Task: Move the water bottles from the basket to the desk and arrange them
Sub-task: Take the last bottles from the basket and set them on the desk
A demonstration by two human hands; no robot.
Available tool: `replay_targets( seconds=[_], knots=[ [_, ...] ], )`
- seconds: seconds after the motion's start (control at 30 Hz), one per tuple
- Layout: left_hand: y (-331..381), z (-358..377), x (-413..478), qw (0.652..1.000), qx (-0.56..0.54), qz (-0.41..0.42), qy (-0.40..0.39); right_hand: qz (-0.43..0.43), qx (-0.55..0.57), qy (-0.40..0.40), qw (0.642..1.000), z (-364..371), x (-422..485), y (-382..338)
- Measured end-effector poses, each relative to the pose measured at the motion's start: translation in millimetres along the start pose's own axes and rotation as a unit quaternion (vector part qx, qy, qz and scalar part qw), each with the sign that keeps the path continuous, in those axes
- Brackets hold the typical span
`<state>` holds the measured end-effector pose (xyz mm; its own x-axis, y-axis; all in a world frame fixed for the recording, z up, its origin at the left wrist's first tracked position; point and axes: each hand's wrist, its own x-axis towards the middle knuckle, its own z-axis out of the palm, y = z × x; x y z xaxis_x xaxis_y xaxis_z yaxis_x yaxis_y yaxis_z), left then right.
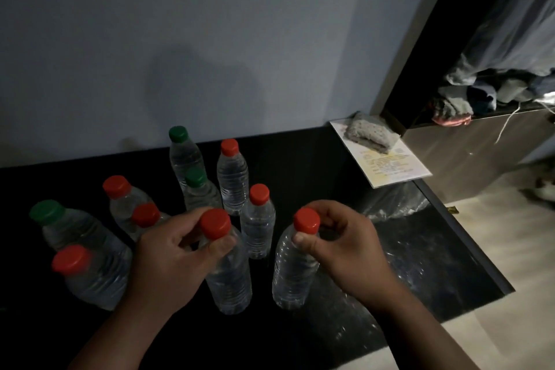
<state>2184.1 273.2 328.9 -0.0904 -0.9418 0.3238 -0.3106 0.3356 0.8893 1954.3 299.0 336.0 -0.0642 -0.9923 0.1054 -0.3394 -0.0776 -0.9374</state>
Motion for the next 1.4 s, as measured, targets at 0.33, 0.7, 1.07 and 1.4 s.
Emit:
replay_targets(
  seconds=[0.33,0.7,1.07,1.4],
  knots=[
    [-23.1,21.6,-27.6,0.978,-0.086,0.172,0.075,-0.172,0.043,0.053,0.983,15.9,-17.7,25.1],
    [-38.5,21.7,-62.8,0.969,-0.081,0.207,0.11,-0.211,0.041,0.144,0.966,38.4,-64.8,35.4],
    [-68.0,35.1,-73.3,0.981,-0.079,0.143,0.101,-0.149,0.012,0.187,0.971,51.1,-79.5,64.8],
    [-100.6,45.4,-90.4,0.998,-0.046,0.032,0.032,-0.135,-0.071,0.136,0.979,63.0,-91.6,96.6]
  ],
)
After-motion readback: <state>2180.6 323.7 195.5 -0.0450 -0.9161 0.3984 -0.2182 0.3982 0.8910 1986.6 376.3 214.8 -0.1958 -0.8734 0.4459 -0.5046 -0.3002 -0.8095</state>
